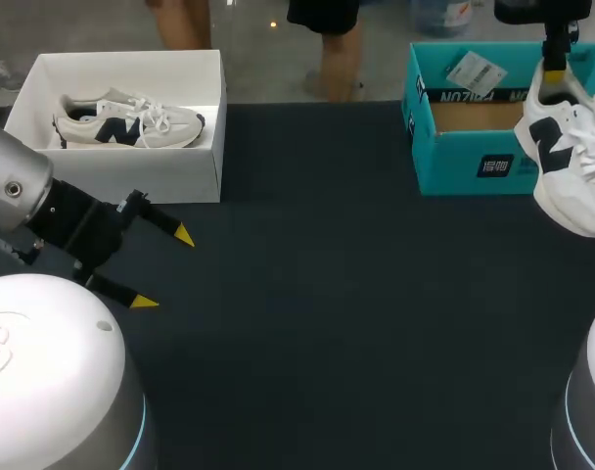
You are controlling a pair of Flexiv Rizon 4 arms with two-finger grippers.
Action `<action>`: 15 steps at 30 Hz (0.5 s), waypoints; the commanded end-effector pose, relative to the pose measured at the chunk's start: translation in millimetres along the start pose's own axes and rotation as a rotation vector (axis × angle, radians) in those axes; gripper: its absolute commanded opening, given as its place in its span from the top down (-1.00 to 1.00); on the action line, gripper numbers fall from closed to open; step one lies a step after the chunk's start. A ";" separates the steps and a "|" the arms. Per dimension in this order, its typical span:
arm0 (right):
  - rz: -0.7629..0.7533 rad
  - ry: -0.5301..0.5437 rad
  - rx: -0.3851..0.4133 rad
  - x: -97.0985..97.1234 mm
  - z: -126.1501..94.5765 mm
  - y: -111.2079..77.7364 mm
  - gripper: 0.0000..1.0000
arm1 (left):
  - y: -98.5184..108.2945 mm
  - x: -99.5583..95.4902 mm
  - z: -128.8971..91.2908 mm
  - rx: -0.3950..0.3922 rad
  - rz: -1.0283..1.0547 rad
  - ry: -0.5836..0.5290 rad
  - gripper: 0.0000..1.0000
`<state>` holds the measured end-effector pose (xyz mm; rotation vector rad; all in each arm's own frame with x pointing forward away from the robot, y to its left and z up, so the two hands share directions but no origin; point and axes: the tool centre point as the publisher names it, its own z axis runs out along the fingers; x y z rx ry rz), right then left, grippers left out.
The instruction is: Take the shoe out of the shoebox, open the shoe tongue, remove and reinsert the insole, then place the shoe into the shoebox
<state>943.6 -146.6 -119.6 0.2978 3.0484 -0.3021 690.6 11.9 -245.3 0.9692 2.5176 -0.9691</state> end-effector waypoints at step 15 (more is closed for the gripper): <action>-0.033 0.001 -0.002 -0.9 -5.2 15.3 1.00 | -0.5 0.5 -0.4 -0.002 0.000 0.002 -1.00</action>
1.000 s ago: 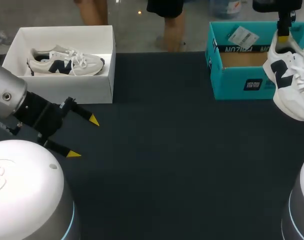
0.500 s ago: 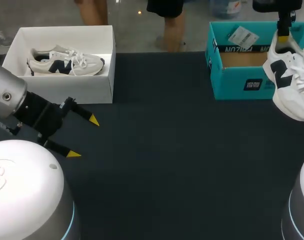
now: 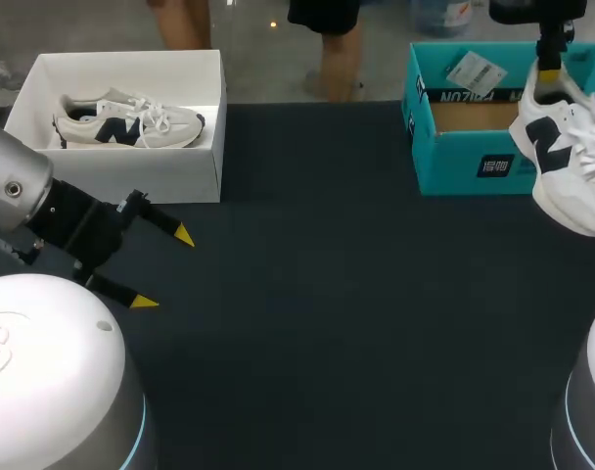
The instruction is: Take the shoe out of the shoebox, open the shoe tongue, remove and reinsert the insole, then place the shoe into the shoebox
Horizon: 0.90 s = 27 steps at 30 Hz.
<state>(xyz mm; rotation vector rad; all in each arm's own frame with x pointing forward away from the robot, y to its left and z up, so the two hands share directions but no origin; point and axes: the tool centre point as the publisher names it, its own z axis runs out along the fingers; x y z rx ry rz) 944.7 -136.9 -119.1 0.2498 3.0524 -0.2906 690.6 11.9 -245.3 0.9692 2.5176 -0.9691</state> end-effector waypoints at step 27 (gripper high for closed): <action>0.113 0.015 -0.035 52.8 -7.3 56.7 1.00 | -0.5 0.5 -0.4 -0.002 0.000 0.002 -1.00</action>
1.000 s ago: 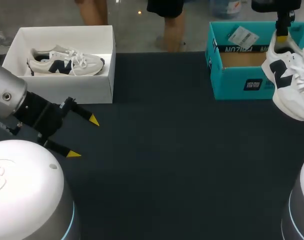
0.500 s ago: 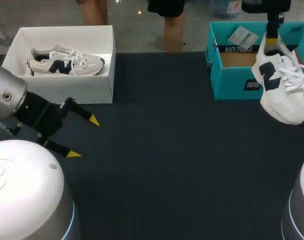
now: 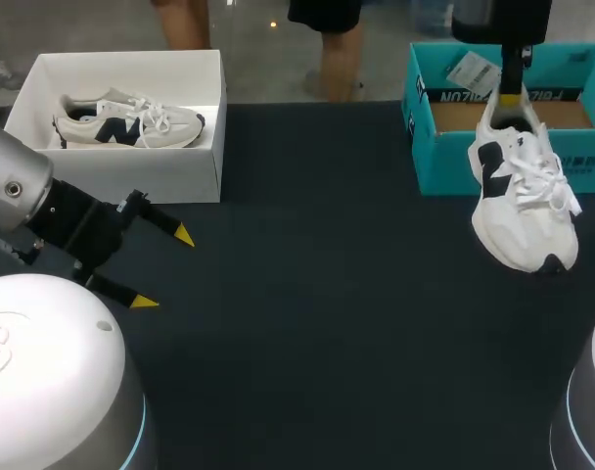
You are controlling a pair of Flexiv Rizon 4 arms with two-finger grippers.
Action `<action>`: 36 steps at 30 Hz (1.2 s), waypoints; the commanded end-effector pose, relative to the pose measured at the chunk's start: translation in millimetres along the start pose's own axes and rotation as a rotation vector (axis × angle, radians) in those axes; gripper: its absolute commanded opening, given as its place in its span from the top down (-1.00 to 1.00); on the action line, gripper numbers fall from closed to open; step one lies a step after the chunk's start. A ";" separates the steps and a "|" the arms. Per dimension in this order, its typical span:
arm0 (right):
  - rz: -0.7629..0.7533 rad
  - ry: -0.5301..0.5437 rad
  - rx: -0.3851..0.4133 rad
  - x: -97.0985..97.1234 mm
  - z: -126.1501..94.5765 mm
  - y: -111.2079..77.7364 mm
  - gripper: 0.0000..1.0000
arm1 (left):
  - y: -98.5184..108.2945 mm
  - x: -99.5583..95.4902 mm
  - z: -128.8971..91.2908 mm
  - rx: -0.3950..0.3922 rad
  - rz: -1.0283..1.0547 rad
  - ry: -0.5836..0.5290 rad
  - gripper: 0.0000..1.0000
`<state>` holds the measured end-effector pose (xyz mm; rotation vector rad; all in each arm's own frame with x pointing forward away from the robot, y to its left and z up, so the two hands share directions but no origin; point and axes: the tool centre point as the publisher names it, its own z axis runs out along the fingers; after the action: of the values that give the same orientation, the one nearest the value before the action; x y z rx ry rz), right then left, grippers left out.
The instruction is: Take the shoe out of the shoebox, open the shoe tongue, remove and reinsert the insole, then place the shoe into the shoebox
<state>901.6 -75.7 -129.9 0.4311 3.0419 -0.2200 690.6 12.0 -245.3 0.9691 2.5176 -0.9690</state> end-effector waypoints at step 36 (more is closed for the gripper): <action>-0.036 -0.023 0.005 -21.8 -6.4 -7.6 1.00 | -0.5 0.4 -0.4 -0.002 0.000 0.002 -1.00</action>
<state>919.9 -86.3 -122.8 0.3745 3.0272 -0.2312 690.6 12.0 -245.3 0.9691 2.5176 -0.9691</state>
